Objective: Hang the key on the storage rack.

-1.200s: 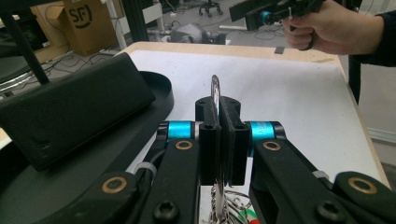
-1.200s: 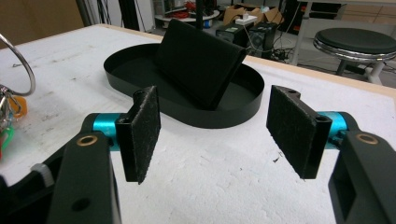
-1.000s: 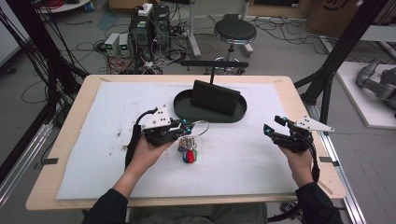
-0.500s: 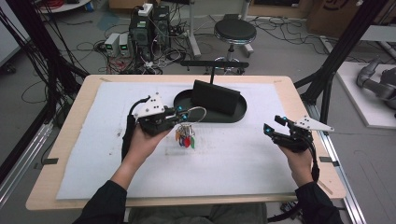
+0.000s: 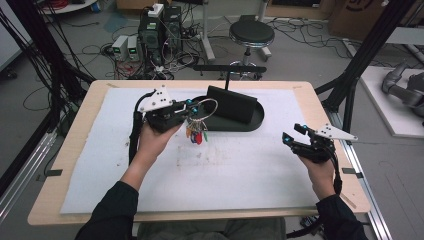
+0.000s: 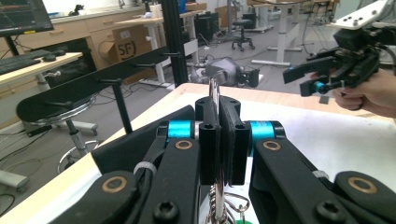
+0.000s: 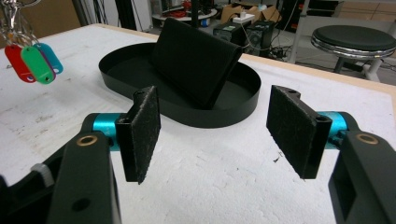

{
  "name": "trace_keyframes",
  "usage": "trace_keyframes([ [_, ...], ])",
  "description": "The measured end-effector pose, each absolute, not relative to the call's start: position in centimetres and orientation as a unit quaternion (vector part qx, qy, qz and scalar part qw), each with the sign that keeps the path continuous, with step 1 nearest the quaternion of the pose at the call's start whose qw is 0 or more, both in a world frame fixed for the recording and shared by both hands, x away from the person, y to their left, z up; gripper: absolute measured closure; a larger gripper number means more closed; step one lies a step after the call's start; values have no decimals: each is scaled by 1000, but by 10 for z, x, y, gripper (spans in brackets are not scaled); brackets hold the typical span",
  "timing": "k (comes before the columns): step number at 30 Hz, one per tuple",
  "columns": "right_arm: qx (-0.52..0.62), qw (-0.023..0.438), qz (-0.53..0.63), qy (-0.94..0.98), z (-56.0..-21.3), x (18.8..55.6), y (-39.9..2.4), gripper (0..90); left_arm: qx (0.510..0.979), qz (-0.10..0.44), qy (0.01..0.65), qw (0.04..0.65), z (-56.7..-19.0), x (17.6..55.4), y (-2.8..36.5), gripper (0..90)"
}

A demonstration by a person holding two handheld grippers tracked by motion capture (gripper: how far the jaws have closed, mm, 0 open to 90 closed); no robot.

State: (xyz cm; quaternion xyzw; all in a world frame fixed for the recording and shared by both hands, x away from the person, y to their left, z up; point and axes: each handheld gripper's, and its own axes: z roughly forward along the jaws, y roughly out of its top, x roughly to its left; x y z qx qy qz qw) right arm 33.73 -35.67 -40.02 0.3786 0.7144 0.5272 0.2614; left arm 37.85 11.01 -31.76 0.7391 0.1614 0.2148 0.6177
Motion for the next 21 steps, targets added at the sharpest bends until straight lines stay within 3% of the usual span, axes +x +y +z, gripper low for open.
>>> trace_keyframes([
  [21,383,265,525,712,-400,338,-357,359,733,219,197,613,-309,422,113,863],
])
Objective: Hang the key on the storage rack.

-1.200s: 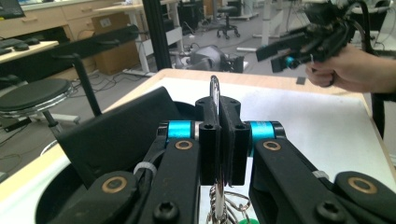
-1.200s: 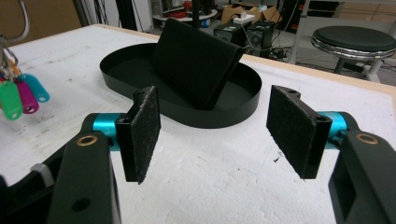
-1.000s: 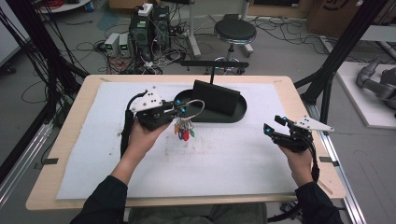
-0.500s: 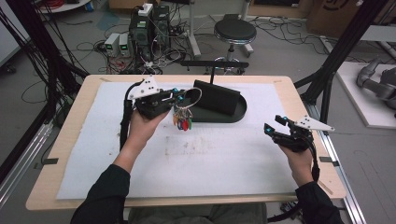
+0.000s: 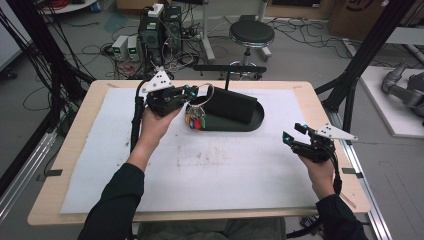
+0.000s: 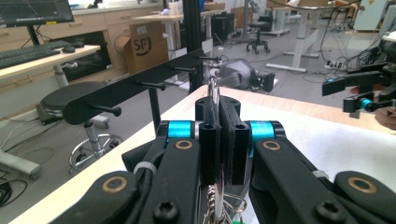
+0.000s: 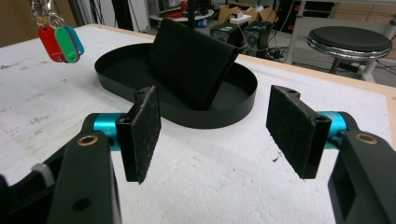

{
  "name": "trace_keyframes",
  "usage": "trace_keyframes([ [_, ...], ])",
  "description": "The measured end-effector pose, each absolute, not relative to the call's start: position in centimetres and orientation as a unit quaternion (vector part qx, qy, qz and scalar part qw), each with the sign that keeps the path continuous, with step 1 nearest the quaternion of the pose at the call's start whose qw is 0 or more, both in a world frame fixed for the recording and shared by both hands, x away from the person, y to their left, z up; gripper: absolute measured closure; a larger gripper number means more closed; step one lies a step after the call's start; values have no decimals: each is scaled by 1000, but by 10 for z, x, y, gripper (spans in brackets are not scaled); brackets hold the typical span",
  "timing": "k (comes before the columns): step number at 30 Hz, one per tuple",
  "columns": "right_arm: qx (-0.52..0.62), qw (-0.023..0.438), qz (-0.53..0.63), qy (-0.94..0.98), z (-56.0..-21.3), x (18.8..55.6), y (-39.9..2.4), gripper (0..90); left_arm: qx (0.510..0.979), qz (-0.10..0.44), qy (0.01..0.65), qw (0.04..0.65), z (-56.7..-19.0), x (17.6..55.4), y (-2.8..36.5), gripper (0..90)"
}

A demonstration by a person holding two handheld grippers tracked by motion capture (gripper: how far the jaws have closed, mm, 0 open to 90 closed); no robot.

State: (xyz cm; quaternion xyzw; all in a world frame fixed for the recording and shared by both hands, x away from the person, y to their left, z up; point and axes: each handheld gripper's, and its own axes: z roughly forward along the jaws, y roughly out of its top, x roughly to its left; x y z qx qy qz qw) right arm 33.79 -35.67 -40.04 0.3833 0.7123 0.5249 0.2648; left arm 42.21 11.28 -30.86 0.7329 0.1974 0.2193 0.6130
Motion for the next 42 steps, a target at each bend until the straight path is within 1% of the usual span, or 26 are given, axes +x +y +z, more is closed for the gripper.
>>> trace_keyframes([
  [12,382,263,526,713,-400,338,-357,359,733,229,209,606,-303,442,106,863],
  [23,384,265,527,710,-400,338,-358,359,731,233,228,600,-308,457,101,863],
  [42,382,265,528,711,-400,338,-358,359,726,237,260,591,-318,477,105,863],
])
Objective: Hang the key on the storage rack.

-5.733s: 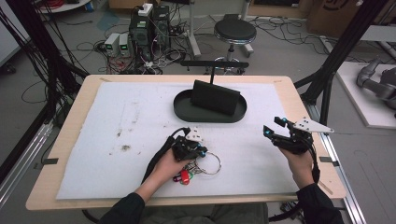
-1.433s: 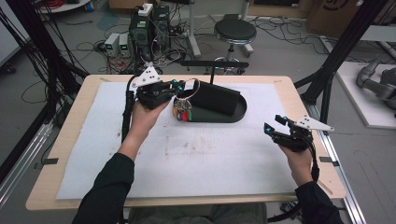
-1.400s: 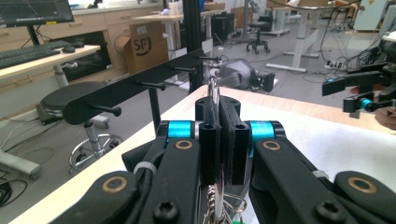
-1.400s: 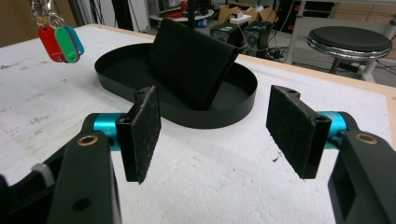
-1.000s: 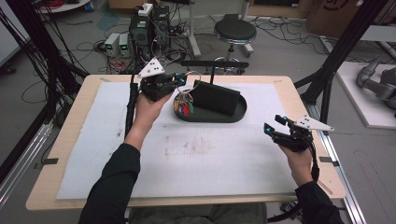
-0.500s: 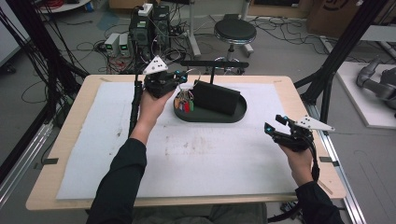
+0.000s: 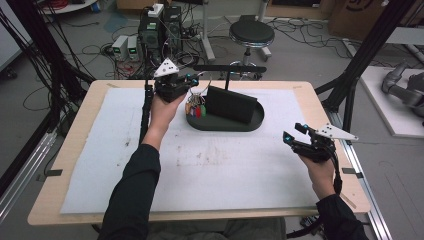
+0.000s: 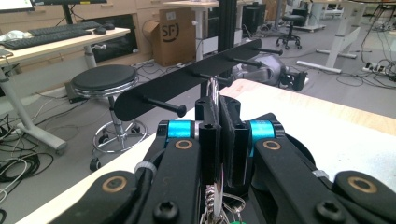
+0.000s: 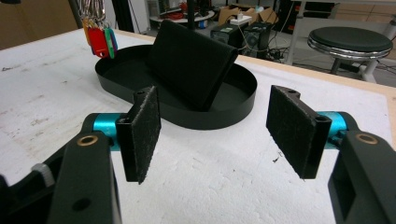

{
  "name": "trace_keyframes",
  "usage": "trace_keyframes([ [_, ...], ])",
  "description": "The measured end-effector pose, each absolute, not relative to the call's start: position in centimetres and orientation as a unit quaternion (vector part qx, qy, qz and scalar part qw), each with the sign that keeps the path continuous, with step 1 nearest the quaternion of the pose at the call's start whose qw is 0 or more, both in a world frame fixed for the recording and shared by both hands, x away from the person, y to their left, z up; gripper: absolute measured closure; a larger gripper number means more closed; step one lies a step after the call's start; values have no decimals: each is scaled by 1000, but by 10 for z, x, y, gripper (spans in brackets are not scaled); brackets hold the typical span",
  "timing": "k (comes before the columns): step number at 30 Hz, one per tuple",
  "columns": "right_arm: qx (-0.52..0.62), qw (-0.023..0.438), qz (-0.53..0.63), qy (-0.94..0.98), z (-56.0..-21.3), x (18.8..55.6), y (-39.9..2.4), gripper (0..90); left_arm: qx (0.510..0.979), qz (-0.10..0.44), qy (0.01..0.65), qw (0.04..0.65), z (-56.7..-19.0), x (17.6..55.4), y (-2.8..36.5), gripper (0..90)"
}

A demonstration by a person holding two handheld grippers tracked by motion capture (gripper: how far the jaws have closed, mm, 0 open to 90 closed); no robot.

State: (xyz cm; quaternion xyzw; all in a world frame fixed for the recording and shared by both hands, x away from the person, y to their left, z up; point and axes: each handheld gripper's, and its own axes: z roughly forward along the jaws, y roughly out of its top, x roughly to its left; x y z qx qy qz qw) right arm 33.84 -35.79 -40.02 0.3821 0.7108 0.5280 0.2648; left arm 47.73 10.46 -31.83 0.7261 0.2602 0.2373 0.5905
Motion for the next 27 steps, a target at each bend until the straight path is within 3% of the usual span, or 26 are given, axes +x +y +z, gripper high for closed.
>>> trace_keyframes([
  [27,382,262,531,709,-400,339,-358,359,720,233,292,585,-332,494,109,862],
])
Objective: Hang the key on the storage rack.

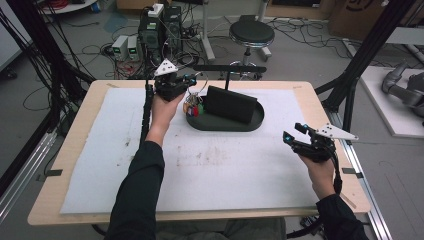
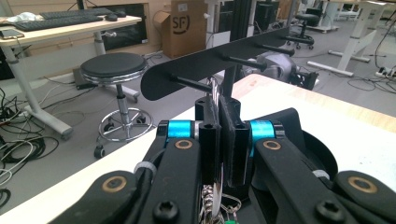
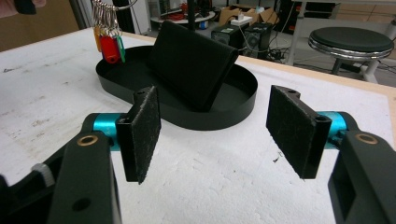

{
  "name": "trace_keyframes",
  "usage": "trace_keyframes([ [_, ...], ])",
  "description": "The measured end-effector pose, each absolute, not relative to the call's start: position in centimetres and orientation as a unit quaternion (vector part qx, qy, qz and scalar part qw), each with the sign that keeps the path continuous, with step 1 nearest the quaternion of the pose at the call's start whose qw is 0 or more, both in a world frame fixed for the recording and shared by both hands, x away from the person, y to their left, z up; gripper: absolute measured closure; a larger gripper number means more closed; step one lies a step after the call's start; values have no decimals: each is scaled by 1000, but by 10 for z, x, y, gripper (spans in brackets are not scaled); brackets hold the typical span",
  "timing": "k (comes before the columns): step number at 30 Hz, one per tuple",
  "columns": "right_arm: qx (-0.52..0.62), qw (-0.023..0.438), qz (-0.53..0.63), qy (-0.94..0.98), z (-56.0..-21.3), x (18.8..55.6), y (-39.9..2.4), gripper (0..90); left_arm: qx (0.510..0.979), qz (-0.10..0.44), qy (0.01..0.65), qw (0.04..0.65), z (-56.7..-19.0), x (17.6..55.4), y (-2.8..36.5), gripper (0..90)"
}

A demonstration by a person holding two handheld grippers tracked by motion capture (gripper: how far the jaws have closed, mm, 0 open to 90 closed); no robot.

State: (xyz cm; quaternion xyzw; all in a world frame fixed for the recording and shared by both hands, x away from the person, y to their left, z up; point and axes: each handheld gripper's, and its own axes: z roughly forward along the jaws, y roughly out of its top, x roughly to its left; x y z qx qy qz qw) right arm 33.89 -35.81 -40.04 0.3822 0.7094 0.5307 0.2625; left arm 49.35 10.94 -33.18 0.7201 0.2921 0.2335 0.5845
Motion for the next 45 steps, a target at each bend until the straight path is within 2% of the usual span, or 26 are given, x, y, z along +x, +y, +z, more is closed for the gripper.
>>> trace_keyframes([
  [24,384,260,533,708,-401,341,-359,359,716,246,322,569,-337,498,110,834],
  [29,383,260,533,709,-402,343,-358,359,702,266,342,566,-334,494,115,669],
  [32,383,261,533,708,-402,344,-358,359,699,271,348,562,-334,488,119,612],
  [37,385,260,534,706,-401,343,-359,358,698,277,352,559,-332,470,123,433],
  [45,385,265,532,706,-401,343,-358,358,705,275,321,569,-339,416,136,342],
])
